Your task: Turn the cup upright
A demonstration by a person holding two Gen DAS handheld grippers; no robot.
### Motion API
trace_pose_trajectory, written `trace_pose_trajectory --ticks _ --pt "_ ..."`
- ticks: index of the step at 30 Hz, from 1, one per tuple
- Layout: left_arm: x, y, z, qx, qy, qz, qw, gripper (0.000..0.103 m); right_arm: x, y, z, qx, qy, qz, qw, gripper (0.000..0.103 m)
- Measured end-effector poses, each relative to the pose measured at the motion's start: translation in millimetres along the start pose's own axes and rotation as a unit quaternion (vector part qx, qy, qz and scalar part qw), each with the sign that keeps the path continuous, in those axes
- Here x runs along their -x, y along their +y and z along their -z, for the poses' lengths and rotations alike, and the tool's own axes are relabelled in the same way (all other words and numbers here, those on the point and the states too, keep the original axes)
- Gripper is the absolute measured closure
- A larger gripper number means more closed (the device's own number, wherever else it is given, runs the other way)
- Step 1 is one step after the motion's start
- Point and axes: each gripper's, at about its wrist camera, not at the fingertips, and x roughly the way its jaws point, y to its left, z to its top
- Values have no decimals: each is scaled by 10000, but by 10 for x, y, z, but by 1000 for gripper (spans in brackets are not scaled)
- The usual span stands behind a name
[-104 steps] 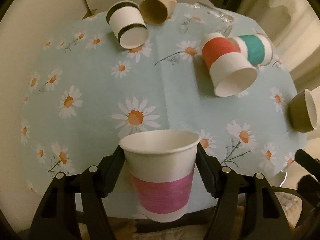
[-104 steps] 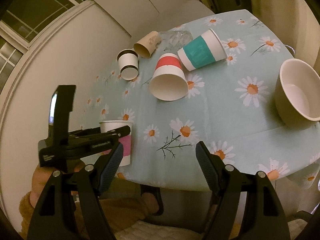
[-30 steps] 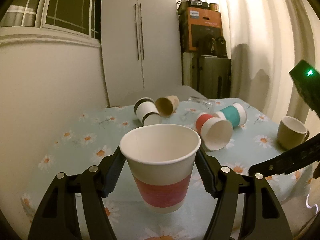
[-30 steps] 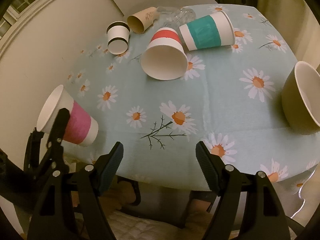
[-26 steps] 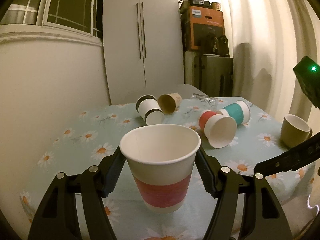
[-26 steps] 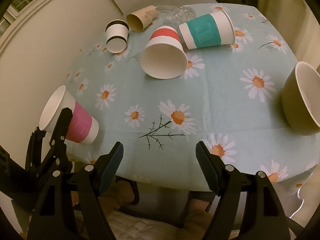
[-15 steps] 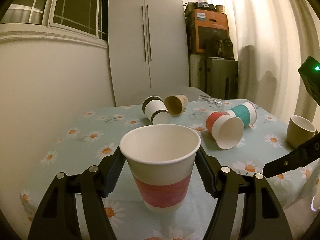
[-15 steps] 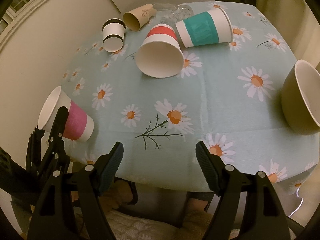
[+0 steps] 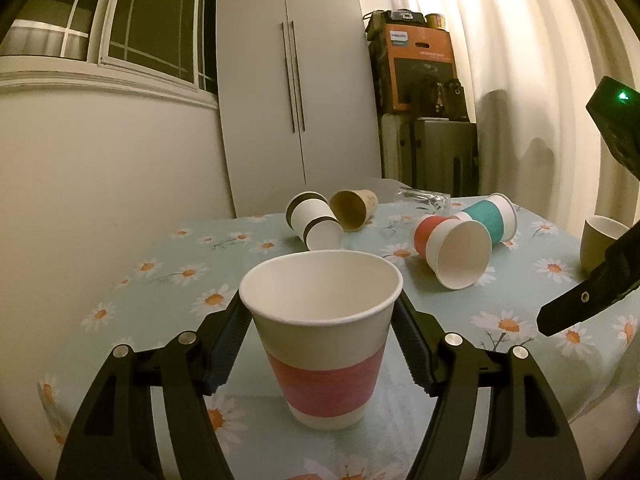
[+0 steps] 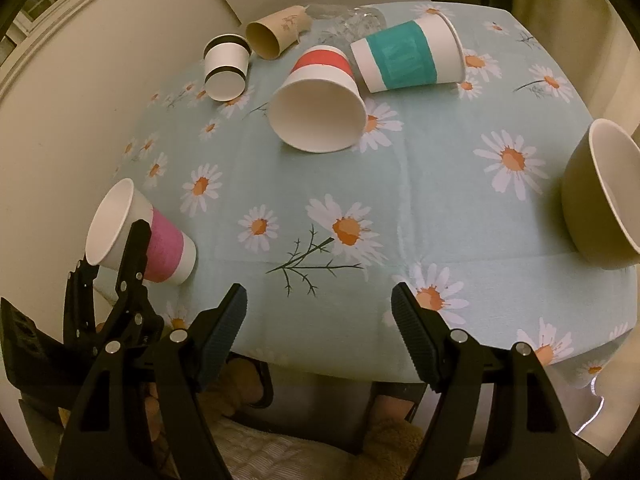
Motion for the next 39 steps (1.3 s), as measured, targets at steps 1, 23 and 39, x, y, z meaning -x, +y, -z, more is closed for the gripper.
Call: trace_pose_trajectory --ticks 1,23,39 --pt "-2 -2 10 -11 6 -7 10000 35 -1 -2 2 4 2 1 10000 29" --pt "2 -3 29 32 241 86 9997 19 31 21 -17 -23 18 27 10000 29" --pt "418 159 -257 23 531 109 9985 9 96 -8 -32 -207 -112 33 9997 23"
